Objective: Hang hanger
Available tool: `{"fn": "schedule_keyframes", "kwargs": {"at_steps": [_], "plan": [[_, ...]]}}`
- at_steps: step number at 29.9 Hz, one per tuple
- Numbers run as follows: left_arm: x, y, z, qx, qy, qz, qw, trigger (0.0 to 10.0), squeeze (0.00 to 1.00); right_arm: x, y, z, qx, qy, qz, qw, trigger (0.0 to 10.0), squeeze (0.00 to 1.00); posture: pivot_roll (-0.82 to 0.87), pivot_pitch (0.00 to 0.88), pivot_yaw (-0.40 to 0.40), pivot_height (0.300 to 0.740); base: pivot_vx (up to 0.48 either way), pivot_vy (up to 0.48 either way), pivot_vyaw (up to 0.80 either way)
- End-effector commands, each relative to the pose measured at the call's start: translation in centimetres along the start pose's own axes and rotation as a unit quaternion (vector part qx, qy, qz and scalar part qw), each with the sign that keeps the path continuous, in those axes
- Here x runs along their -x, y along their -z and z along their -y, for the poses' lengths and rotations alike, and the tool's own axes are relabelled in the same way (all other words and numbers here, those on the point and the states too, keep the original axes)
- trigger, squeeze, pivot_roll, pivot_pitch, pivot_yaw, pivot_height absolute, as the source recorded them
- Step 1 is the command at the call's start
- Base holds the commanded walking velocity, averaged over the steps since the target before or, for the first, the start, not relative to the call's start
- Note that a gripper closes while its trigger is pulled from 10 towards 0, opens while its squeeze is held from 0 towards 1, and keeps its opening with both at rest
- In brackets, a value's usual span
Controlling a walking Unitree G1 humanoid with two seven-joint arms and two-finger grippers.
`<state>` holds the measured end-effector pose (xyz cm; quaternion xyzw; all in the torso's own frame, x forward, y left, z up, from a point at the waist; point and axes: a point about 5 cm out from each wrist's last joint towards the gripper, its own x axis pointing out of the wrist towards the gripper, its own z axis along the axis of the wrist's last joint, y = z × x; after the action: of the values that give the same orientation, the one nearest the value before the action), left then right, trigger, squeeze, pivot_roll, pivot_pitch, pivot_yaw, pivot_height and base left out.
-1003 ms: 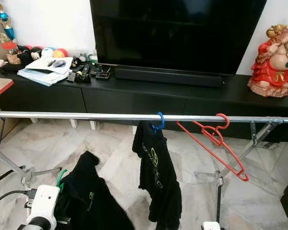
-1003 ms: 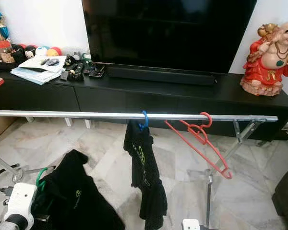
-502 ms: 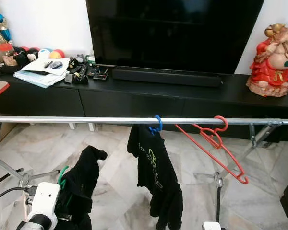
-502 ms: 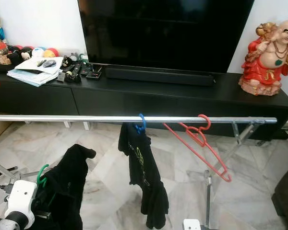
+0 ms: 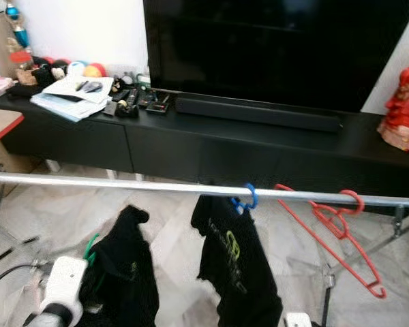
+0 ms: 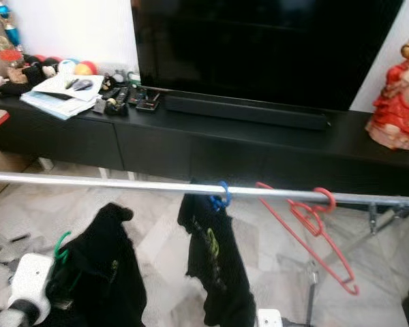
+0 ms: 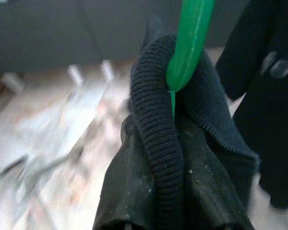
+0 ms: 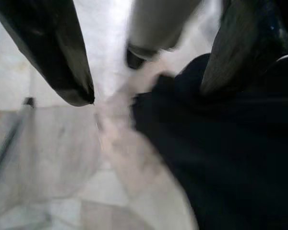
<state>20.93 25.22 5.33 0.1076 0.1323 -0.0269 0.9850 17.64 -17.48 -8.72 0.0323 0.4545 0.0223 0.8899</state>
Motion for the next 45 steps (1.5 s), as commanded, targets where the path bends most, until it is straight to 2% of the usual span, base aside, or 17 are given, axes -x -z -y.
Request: {"fn": "schedule_keyframes", "kwargs": {"at_steps": [1, 11, 14, 17, 19, 22, 26, 31, 35, 37, 45], "plan": [[-0.2, -0.7, 0.6, -0.004, 0.015, 0.023, 1.0, 10.0, 0.0, 0.3, 0.4, 1.1, -0.004, 0.014, -0.006, 1.0, 10.0, 0.0, 0.05, 0.026, -0.022, 0.74, 0.0, 0.0, 0.0], [-0.1, -1.0, 1.4, -0.01, 0.051, 0.026, 0.998, 10.0, 0.0, 0.3, 0.6, 0.9, 0.0, 0.01, -0.009, 1.0, 10.0, 0.0, 0.05, 0.024, -0.024, 0.74, 0.0, 0.0, 0.0], [-0.1, -1.5, 2.0, -0.027, 0.09, 0.031, 0.995, 10.0, 0.0, 0.3, 0.6, 0.8, 0.001, 0.009, -0.008, 1.0, 10.0, 0.0, 0.05, 0.027, -0.026, 0.74, 0.0, 0.0, 0.0], [-0.3, -2.3, 2.2, -0.067, 0.124, 0.037, 0.989, 10.0, 0.0, 0.2, 0.4, 0.8, 0.001, 0.008, -0.007, 1.0, 10.0, 0.0, 0.05, 0.037, -0.028, 0.74, 0.0, 0.0, 0.0], [-0.8, -3.0, 1.6, -0.091, 0.109, 0.045, 0.989, 10.0, 0.0, 0.2, 0.4, 0.7, 0.003, 0.008, -0.006, 1.0, 10.0, 0.0, 0.06, 0.041, -0.03, 0.74, 0.0, 0.0, 0.0], [-1.4, -4.2, 0.8, -0.08, 0.09, 0.065, 0.991, 10.0, 0.0, 0.2, 0.3, 0.7, 0.001, 0.008, -0.005, 1.0, 10.0, 0.0, 0.06, 0.045, -0.031, 0.74, 0.0, 0.0, 0.0], [-2.4, -5.7, 0.0, -0.09, 0.061, 0.09, 0.99, 10.0, 0.0, 0.2, 0.3, 0.7, 0.0, 0.009, -0.006, 1.0, 10.0, 0.0, 0.06, 0.054, -0.036, 0.74, 0.0, 0.0, 0.0], [-2.9, -6.2, -0.6, -0.075, 0.058, 0.092, 0.991, 10.0, 0.0, 0.2, 0.3, 0.7, -0.003, 0.008, -0.005, 1.0, 10.0, 0.0, 0.05, 0.057, -0.035, 0.74, 0.0, 0.0, 0.0], [-3.6, -6.4, -1.3, -0.094, 0.04, 0.085, 0.991, 10.0, 0.0, 0.2, 0.3, 0.8, -0.003, 0.01, -0.004, 1.0, 10.0, 0.0, 0.06, 0.063, -0.039, 0.74, 0.0, 0.0, 0.0], [-4.1, -6.5, -1.8, -0.082, 0.015, 0.077, 0.994, 10.0, 0.0, 0.2, 0.2, 0.8, -0.006, 0.009, 0.0, 1.0, 10.0, 0.0, 0.05, 0.068, -0.039, 0.74, 0.0, 0.0, 0.0], [-5.2, -6.5, -1.4, -0.059, 0.001, 0.066, 0.996, 10.0, 0.0, 0.2, 0.1, 0.8, -0.006, 0.007, 0.001, 1.0, 10.0, 0.0, 0.05, 0.074, -0.044, 0.74, 0.0, 0.0, 0.0]]}}
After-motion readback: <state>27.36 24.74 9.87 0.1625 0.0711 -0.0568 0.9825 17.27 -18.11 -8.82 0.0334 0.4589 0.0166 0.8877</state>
